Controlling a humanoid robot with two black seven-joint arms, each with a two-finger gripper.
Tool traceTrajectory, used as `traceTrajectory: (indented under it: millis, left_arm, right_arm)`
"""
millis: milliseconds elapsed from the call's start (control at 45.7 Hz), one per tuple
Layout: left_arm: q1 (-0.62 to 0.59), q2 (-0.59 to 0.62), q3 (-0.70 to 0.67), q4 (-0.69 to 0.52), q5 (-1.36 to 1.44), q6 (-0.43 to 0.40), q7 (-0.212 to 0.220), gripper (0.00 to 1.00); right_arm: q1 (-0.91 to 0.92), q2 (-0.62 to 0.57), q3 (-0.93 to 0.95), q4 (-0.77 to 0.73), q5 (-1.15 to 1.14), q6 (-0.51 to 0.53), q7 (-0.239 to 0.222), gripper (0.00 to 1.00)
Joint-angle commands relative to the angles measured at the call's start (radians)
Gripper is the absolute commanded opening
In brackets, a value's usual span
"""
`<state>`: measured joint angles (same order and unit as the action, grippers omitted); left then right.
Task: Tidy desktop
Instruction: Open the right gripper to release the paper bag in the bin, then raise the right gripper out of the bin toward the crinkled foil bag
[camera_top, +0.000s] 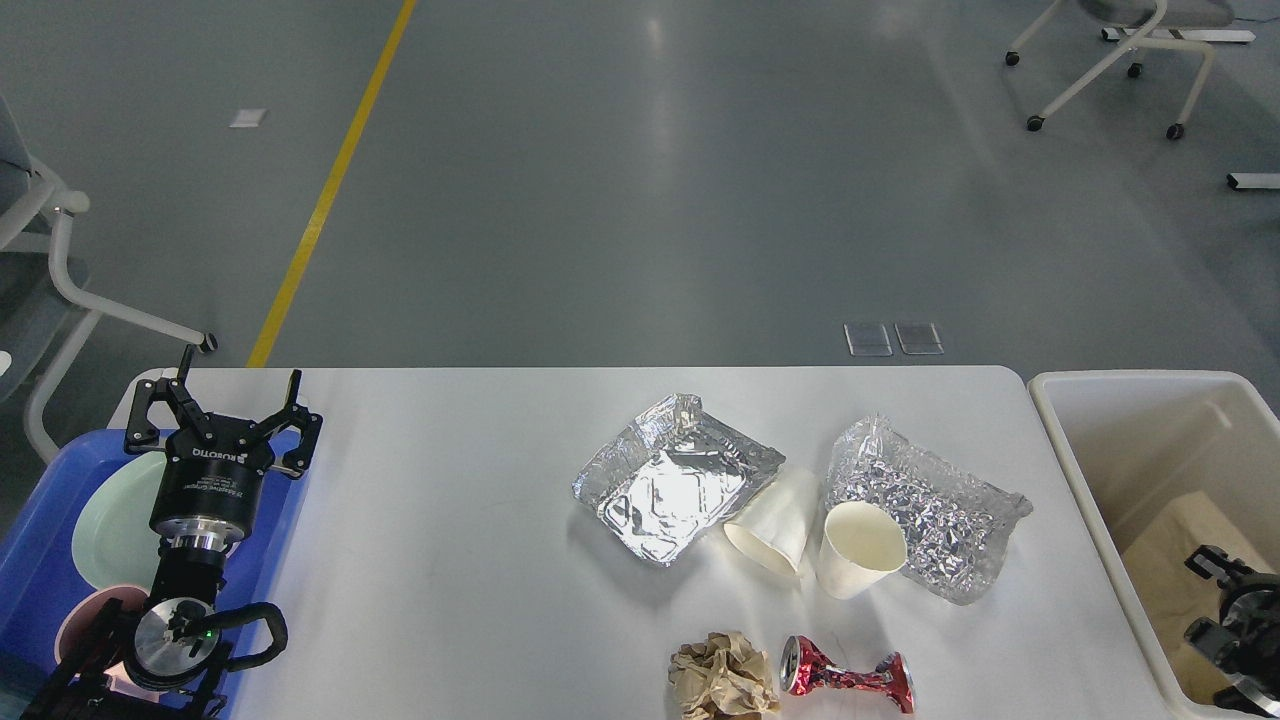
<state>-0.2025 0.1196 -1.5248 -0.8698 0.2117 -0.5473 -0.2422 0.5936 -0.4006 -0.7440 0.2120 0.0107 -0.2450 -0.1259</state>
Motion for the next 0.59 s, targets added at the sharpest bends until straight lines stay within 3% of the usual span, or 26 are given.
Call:
traceTrajectory:
  millis: [0,175,569]
  left_arm:
    - [0.000,0.000,0.000,0.000,0.000,0.000,0.000,0.96]
    - [0.000,0.000,0.000,0.002,0.000,0.000,0.000,0.96]
    - [-0.002,0.000,0.000,0.000,0.000,0.000,0.000,0.96]
  right_arm:
    - [0.008,-0.006,0.000,0.004,-0.012,0.006,0.002,1.00]
    - [0.089,-0.053,-0.014,0.070,-0.021,0.062,0.002,1.00]
    - [0.521,-0.310,-0.055,0.529,-0.394,0.318,0.000,1.00]
